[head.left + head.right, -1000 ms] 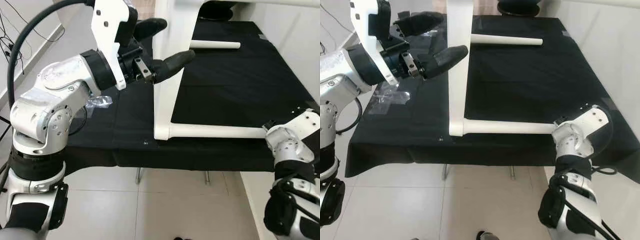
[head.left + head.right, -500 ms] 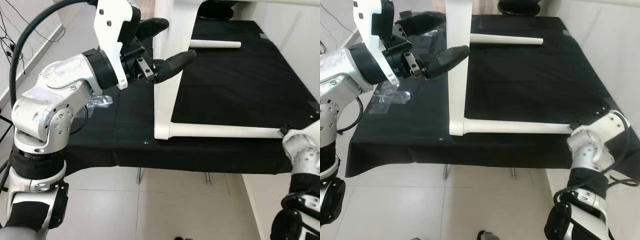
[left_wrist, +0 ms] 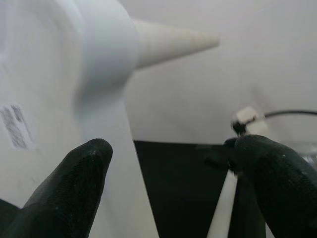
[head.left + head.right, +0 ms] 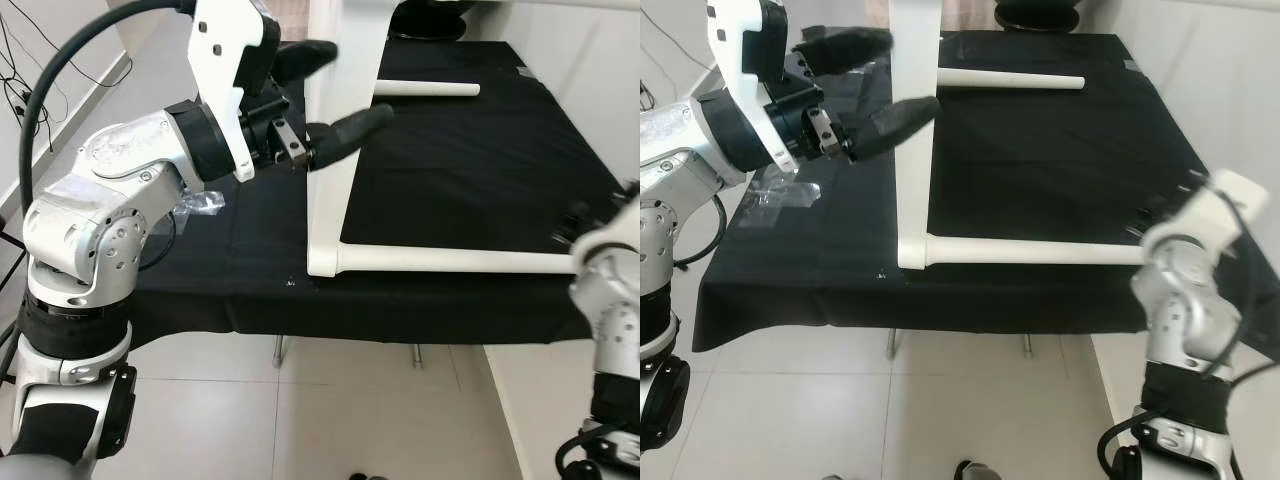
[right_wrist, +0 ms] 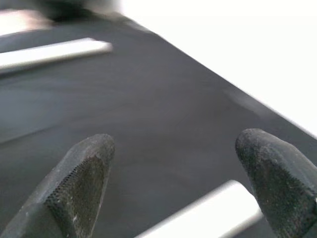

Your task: Building children table

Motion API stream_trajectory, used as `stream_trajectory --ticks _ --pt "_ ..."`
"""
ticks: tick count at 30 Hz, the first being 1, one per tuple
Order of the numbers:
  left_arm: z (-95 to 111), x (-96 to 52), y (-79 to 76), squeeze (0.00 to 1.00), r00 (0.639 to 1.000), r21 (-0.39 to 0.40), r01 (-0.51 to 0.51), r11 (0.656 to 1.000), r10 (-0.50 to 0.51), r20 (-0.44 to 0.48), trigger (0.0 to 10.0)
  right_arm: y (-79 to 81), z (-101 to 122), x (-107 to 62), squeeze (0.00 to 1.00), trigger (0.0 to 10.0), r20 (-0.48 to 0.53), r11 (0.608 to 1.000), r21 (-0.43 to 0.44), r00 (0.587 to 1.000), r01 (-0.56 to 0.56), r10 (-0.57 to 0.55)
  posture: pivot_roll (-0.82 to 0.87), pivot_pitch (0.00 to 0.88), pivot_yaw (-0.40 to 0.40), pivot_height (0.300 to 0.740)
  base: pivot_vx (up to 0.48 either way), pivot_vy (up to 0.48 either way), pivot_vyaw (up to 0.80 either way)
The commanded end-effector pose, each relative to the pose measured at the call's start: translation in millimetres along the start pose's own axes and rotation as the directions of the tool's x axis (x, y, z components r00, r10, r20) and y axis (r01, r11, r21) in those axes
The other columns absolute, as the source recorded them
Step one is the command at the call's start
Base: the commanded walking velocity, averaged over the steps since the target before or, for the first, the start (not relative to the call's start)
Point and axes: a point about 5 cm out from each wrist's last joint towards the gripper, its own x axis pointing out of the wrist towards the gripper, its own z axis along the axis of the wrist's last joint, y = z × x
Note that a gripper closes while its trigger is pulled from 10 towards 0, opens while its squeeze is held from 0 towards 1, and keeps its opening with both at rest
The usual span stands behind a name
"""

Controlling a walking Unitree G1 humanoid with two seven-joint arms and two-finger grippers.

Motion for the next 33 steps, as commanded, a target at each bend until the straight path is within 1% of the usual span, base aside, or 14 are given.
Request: stream_trajectory --ticks 1,2,5,11,14,18,20,21,22,24,27,29,32,33 --pt "13 -4.3 5.9 0.00 1.000 0.025 -0.001 1.000 0.000 0.031 10.0 9.1 5 -4.6 0.00 10.0 0.063 0.995 -0.064 0.995 -0.073 0.077 -0.06 0.153 -0.021 0.740 0.000 0.000 0.00" --pt "21 -5.8 12.3 0.00 0.999 0.039 -0.012 0.999 0.011 0.042 10.0 18.5 5 -7.3 0.00 10.0 0.075 0.986 -0.111 0.988 -0.123 0.132 -0.06 0.149 -0.024 0.740 0.000 0.000 0.00" --pt "33 -7.9 17.0 0.00 0.998 0.057 -0.042 0.998 0.039 0.057 10.0 33.2 -1 -11.9 0.00 10.0 0.038 0.972 -0.127 0.978 -0.200 0.206 -0.05 0.140 -0.021 0.740 0.000 0.000 0.00" --pt "21 -12.5 11.4 0.00 0.995 0.042 -0.099 0.994 0.098 0.018 10.0 42.9 -5 -12.8 0.00 10.0 0.031 0.961 -0.150 0.971 -0.231 0.238 -0.04 0.136 -0.024 0.740 0.000 0.000 0.00" --pt "-6 -26.1 6.4 0.00 0.977 0.017 -0.199 0.980 0.200 -0.076 10.0 57.3 -12 -15.7 0.00 10.0 0.023 0.938 -0.192 0.954 -0.289 0.298 -0.04 0.132 -0.026 0.740 0.000 0.000 0.00" --pt "-13 -30.6 4.6 0.00 0.967 0.006 -0.233 0.973 0.232 -0.100 10.0 60.4 -15 -16.8 0.00 10.0 0.022 0.932 -0.204 0.950 -0.301 0.311 -0.03 0.130 -0.028 0.740 0.000 0.000 0.00" --pt "-50 -47.0 -24.8 0.00 0.935 -0.033 -0.317 0.948 0.307 -0.179 10.0 65.9 -22 -19.6 0.00 10.0 0.018 0.909 -0.271 0.943 -0.316 0.333 -0.02 0.126 -0.029 0.740 0.000 0.000 0.00" --pt "-50 -47.0 -24.8 0.00 0.935 -0.033 -0.317 0.948 0.307 -0.179 10.0 65.9 -22 -19.6 0.00 10.0 0.018 0.909 -0.271 0.943 -0.316 0.333 -0.02 0.126 -0.029 0.740 0.000 0.000 0.00" --pt "-64 -53.7 -35.1 0.00 0.918 -0.048 -0.353 0.934 0.336 -0.212 10.0 67.4 -25 -20.5 0.00 10.0 0.017 0.898 -0.304 0.940 -0.319 0.340 -0.02 0.122 -0.032 0.740 0.000 0.000 0.00" --pt "-76 -59.4 -42.2 0.00 0.900 -0.063 -0.386 0.920 0.361 -0.244 10.0 68.3 -28 -21.3 0.00 10.0 0.015 0.884 -0.338 0.938 -0.322 0.348 -0.02 0.117 -0.032 0.740 0.000 0.000 0.00" --pt "-97 -68.1 -46.4 0.00 0.865 -0.085 -0.449 0.889 0.409 -0.293 10.0 68.6 -35 -23.5 0.00 10.0 0.005 0.855 -0.398 0.932 -0.332 0.363 -0.02 0.109 -0.033 0.740 0.000 0.000 0.00" --pt "-97 -68.1 -46.4 0.00 0.865 -0.085 -0.449 0.889 0.409 -0.293 10.0 68.6 -35 -23.5 0.00 10.0 0.005 0.855 -0.398 0.932 -0.332 0.363 -0.02 0.109 -0.033 0.740 0.000 0.000 0.00" --pt "-130 -78.5 -48.4 0.00 0.820 -0.106 -0.515 0.851 0.452 -0.352 10.0 65.8 -44 -24.9 0.00 10.0 -0.013 0.832 -0.441 0.930 -0.336 0.368 -0.02 0.087 -0.033 0.740 0.000 0.000 0.00" --pt "-130 -78.5 -48.4 0.00 0.820 -0.106 -0.515 0.851 0.452 -0.352 10.0 65.8 -44 -24.9 0.00 10.0 -0.013 0.832 -0.441 0.930 -0.336 0.368 -0.02 0.087 -0.033 0.740 0.000 0.000 0.00"
